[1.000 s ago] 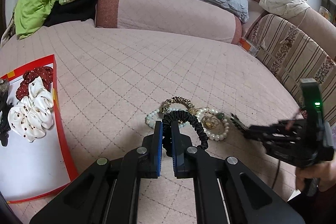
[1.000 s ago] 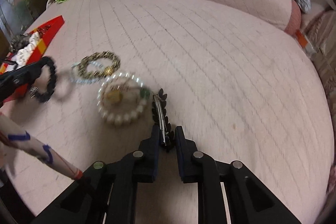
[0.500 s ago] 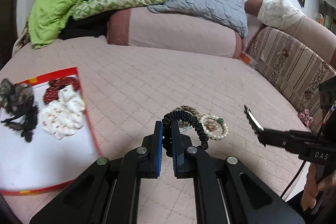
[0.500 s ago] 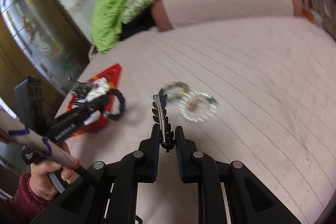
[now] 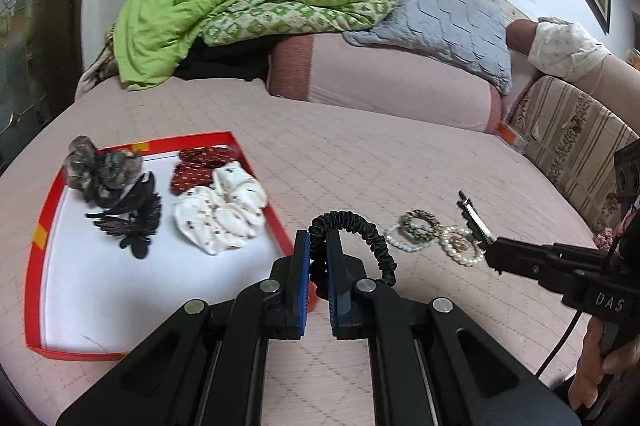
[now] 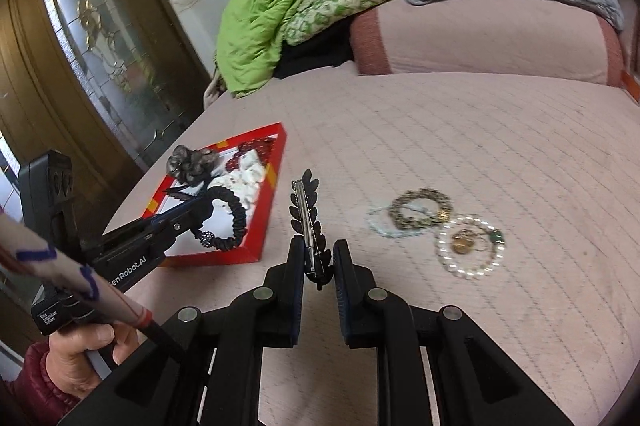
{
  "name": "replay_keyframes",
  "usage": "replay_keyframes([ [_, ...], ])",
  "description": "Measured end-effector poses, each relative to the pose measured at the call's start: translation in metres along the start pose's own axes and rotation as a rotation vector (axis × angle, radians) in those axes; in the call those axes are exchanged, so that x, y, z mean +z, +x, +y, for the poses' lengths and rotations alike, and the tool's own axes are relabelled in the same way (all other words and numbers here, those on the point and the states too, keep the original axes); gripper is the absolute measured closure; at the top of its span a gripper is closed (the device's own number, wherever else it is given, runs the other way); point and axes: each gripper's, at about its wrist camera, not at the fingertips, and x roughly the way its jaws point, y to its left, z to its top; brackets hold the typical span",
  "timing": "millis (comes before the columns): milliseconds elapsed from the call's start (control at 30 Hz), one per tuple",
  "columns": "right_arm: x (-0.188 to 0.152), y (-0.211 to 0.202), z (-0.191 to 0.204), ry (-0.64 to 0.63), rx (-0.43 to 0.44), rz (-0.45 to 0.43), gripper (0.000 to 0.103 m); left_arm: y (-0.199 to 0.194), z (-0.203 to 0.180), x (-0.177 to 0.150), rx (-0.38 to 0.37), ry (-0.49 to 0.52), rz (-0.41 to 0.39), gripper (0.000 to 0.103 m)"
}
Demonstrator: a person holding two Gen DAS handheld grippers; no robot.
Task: Organize jewelry
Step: 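Carry the black hair tie and leaf-shaped clip over the red-rimmed tray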
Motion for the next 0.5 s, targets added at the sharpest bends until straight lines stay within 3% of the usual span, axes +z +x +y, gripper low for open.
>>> replay_keyframes([
  [500,-0.004,0.038,0.031,-0.033,0.040,0.030,0.087,-0.013,0.053,0.002,0.039,-0.100,-0.012,0.095],
])
